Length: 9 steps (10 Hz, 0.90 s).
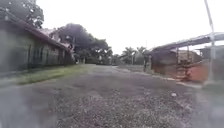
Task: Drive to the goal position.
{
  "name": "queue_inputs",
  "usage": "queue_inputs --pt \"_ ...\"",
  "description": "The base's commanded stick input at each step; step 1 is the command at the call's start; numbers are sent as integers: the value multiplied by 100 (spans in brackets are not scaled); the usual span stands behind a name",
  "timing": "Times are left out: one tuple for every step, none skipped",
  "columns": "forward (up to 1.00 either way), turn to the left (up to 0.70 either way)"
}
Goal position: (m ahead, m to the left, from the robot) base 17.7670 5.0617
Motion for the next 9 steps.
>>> queue_inputs --pt "70 0" --pt "70 0" --pt "70 0" --pt "70 0" --pt "70 0" --pt "70 0" --pt "70 0" --pt "70 0" --pt "70 0"
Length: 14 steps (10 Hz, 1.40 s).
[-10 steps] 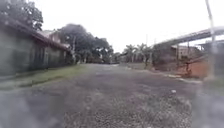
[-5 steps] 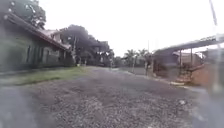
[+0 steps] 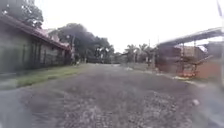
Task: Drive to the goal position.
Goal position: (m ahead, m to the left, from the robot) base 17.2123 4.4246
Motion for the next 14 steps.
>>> queue_inputs --pt "70 0" --pt "70 0" --pt "70 0" --pt "70 0" --pt "70 0" --pt "70 0" --pt "70 0" --pt "70 0" --pt "70 0" --pt "70 0" --pt "70 0" --pt "70 0" --pt "70 0" --pt "70 -9"
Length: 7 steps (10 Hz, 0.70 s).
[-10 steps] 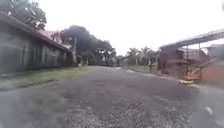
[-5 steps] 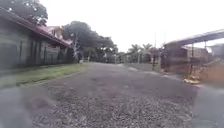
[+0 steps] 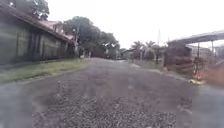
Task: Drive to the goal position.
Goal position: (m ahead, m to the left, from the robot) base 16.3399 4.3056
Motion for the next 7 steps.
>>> queue_inputs --pt "70 -27" --pt "70 -35" --pt "70 -18" --pt "70 0" --pt "70 0" --pt "70 0" --pt "70 0"
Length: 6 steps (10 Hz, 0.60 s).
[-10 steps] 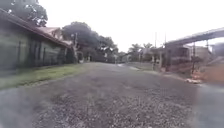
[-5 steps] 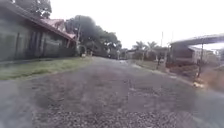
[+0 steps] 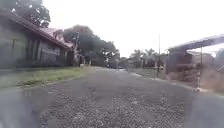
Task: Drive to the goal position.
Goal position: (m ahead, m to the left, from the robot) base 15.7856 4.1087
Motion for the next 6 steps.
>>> queue_inputs --pt "70 0" --pt "70 0" --pt "70 0" --pt "70 0" --pt "70 0" --pt "70 0"
